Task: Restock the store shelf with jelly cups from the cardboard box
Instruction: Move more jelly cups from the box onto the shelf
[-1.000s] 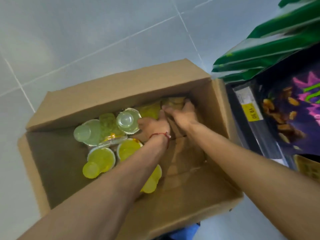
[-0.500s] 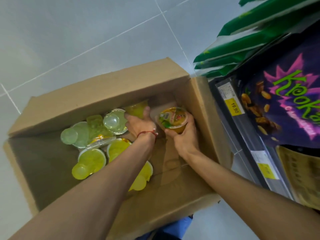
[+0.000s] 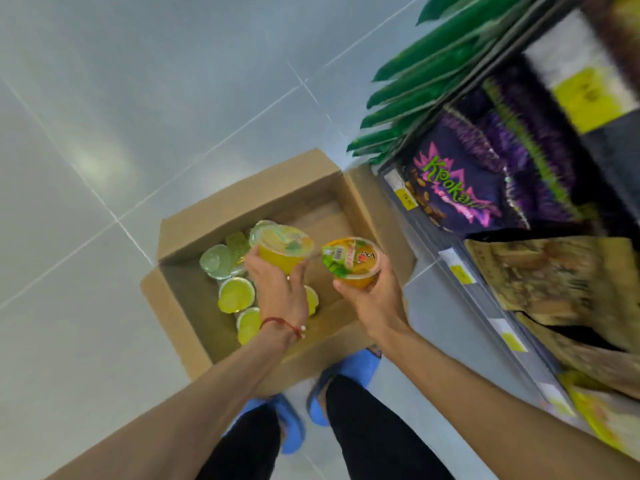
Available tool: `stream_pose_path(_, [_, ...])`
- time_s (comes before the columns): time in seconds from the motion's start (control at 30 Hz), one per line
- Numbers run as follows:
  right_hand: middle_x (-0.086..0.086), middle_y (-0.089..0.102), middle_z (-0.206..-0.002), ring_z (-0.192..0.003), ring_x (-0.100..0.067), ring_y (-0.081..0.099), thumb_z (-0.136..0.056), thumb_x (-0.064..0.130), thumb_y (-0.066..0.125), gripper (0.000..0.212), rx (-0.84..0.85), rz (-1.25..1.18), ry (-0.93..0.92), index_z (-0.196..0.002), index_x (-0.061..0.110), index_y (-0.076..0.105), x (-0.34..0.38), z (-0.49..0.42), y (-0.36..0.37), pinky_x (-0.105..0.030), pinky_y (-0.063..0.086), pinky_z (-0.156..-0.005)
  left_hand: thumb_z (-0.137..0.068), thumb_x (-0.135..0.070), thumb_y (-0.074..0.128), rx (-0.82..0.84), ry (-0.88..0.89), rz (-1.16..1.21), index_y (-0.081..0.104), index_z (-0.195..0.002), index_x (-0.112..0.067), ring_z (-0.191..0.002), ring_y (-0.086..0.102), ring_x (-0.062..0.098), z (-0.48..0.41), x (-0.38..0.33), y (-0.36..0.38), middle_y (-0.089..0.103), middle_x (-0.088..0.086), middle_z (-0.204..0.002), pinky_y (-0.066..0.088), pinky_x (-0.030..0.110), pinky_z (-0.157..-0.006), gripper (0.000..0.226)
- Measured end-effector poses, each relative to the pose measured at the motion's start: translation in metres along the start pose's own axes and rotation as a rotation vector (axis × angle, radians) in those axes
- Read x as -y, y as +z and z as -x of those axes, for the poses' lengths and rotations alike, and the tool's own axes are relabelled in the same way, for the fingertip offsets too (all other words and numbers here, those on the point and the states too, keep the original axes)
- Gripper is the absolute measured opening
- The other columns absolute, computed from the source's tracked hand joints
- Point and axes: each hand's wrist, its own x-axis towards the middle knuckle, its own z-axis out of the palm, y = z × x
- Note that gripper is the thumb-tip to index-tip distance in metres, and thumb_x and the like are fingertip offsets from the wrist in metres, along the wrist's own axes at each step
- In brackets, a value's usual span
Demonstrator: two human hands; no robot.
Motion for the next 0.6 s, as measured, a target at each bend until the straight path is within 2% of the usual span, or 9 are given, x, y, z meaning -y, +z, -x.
stream_pose_path(0.07, [-0.004, 0.067, -0.126, -0.119, -0.021, 0.064, -0.065, 0.016, 0.09, 0.083, -0.018, -0.049, -0.013, -0.138, 0.017, 0.05, 0.025, 0.036, -0.012, -0.04, 0.049, -0.107, -0.089, -0.025, 0.069, 0.037, 0.06, -0.013, 0.022, -0.14, -0.003, -0.125, 0.049, 0.028, 0.026, -0.028, -0.028, 0.044, 0.017, -0.135, 0.04, 0.047, -0.108, 0.073])
stream_pose_path(0.13, [0.001, 0.069, -0.123, -0.115, -0.016, 0.066, -0.06, 0.029, 0.09, 0.083, -0.036, -0.116, -0.035, -0.134, 0.023, 0.053, 0.063, 0.079, -0.03, -0.042, 0.051, -0.106, -0.09, -0.027, 0.068, 0.088, 0.147, -0.034, 0.018, -0.14, -0.014, -0.121, 0.053, 0.025, 0.056, -0.068, -0.059, 0.047, 0.015, -0.134, 0.042, 0.046, -0.106, 0.072])
stream_pose_path(0.2, [0.006, 0.071, -0.118, -0.11, -0.01, 0.068, -0.067, 0.02, 0.09, 0.074, -0.056, -0.162, -0.066, -0.132, 0.025, 0.054, 0.089, 0.111, -0.045, -0.038, 0.053, -0.103, -0.09, -0.033, 0.066, 0.134, 0.231, -0.06, 0.016, -0.137, -0.031, -0.117, 0.057, 0.023, 0.078, -0.101, -0.081, 0.051, 0.012, -0.131, 0.045, 0.046, -0.103, 0.069])
stream_pose_path(0.23, [0.007, 0.071, -0.117, -0.108, -0.007, 0.068, -0.072, 0.011, 0.089, 0.071, -0.071, -0.182, -0.088, -0.133, 0.025, 0.054, 0.101, 0.124, -0.052, -0.035, 0.053, -0.101, -0.09, -0.033, 0.065, 0.167, 0.267, -0.079, 0.015, -0.139, -0.028, -0.116, 0.057, 0.022, 0.086, -0.114, -0.088, 0.052, 0.011, -0.13, 0.045, 0.046, -0.102, 0.07])
stream_pose_path(0.3, [0.01, 0.071, -0.115, -0.104, 0.001, 0.067, -0.077, 0.001, 0.084, 0.069, -0.127, -0.229, -0.149, -0.135, 0.02, 0.053, 0.123, 0.153, -0.07, -0.023, 0.052, -0.093, -0.092, -0.034, 0.064, 0.244, 0.348, -0.109, 0.016, -0.142, -0.009, -0.119, 0.054, 0.021, 0.106, -0.144, -0.1, 0.049, 0.01, -0.131, 0.043, 0.046, -0.104, 0.074])
stream_pose_path(0.4, [0.011, 0.068, -0.11, -0.095, 0.011, 0.065, -0.079, -0.007, 0.079, 0.064, -0.238, -0.288, -0.212, -0.133, 0.014, 0.053, 0.151, 0.192, -0.088, -0.012, 0.05, -0.084, -0.085, -0.054, 0.058, 0.307, 0.513, -0.154, 0.022, -0.143, -0.004, -0.126, 0.042, 0.026, 0.137, -0.183, -0.115, 0.039, 0.001, -0.132, 0.036, 0.045, -0.109, 0.084])
stream_pose_path(0.53, [0.006, 0.069, -0.119, -0.106, -0.002, 0.067, -0.08, 0.012, 0.085, 0.062, -0.393, -0.37, -0.272, -0.133, 0.021, 0.055, 0.184, 0.25, -0.111, -0.025, 0.054, -0.094, -0.082, -0.059, 0.053, 0.431, 0.624, -0.148, 0.028, -0.143, -0.006, -0.131, 0.036, 0.023, 0.177, -0.232, -0.134, 0.032, -0.002, -0.136, 0.032, 0.04, -0.112, 0.085])
stream_pose_path(0.6, [0.008, 0.07, -0.114, -0.101, 0.001, 0.067, -0.08, 0.019, 0.086, 0.053, -0.488, -0.374, -0.319, -0.125, 0.022, 0.057, 0.209, 0.29, -0.129, -0.023, 0.055, -0.092, -0.08, -0.055, 0.064, 0.522, 0.598, -0.052, 0.027, -0.138, -0.015, -0.126, 0.048, 0.019, 0.205, -0.268, -0.149, 0.044, 0.004, -0.134, 0.044, 0.041, -0.106, 0.079])
